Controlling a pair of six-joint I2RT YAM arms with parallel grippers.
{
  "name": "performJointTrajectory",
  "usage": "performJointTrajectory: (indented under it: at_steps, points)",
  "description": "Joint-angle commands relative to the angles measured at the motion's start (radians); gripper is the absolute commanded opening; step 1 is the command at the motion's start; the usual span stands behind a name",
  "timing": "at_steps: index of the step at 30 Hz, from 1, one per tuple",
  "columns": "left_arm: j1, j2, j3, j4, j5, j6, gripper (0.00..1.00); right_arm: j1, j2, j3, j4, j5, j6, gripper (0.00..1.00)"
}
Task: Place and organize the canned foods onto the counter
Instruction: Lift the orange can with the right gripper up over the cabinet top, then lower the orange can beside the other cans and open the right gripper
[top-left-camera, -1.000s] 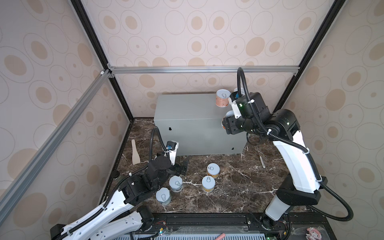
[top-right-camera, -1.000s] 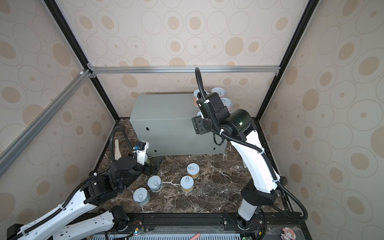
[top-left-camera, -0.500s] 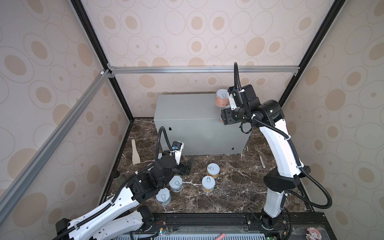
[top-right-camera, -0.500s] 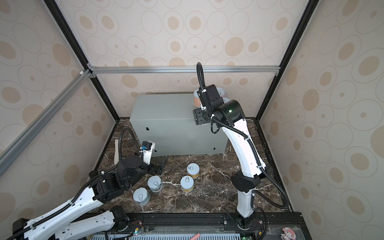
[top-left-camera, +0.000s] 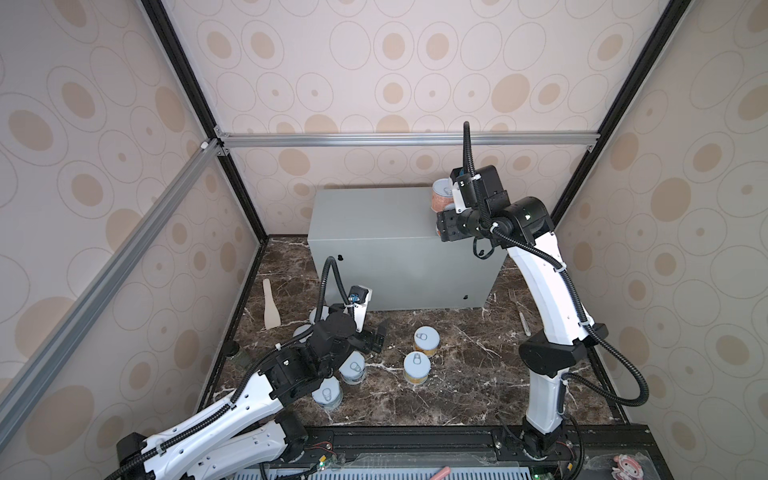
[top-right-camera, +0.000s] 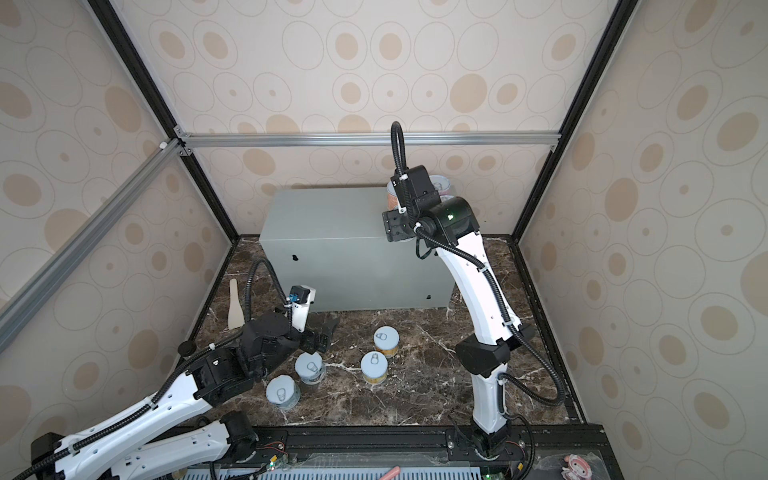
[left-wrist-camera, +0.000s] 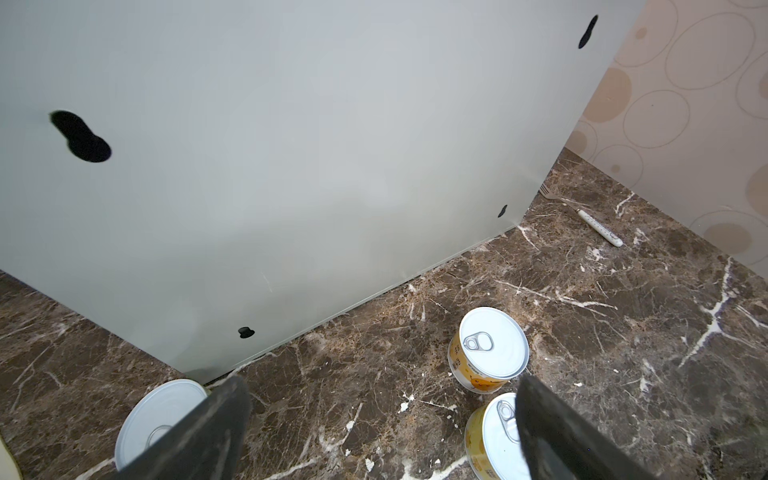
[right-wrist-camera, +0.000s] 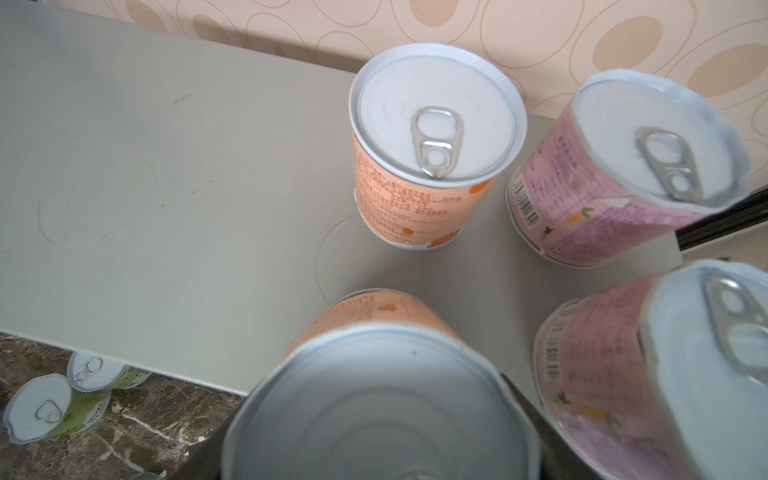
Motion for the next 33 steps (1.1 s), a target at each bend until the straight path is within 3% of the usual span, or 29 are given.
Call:
performJointTrajectory:
  at_steps: [1,7,18,33]
  points:
    - [0.002,0.001,-0.001,0.018,0.013,0.011,0.99,-0.011,0.006,0.036,0.073,0.023,-0.020,0.50]
    - [0.008,0.006,-0.003,0.025,0.024,0.009,0.99,-0.034,0.019,0.036,0.092,0.013,-0.022,0.53]
    - [0.026,0.019,-0.003,0.031,0.045,0.009,0.99,-0.037,0.029,0.009,0.131,0.013,-0.028,0.80]
    - [0.034,0.013,0.043,0.022,0.031,0.012,0.99,-0.039,-0.001,-0.002,0.156,0.017,-0.034,0.91]
